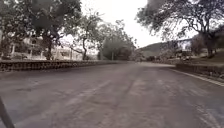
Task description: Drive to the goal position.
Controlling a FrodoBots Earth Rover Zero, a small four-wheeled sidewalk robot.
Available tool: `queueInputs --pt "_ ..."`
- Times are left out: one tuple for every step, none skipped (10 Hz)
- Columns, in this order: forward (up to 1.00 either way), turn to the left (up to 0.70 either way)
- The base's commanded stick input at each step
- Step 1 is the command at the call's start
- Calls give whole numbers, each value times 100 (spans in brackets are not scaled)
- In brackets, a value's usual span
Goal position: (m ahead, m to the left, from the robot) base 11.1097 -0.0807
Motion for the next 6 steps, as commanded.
queueInputs --pt "0 0" --pt "0 -45" --pt "0 -45" --pt "0 -45" --pt "0 -45" --pt "0 -45"
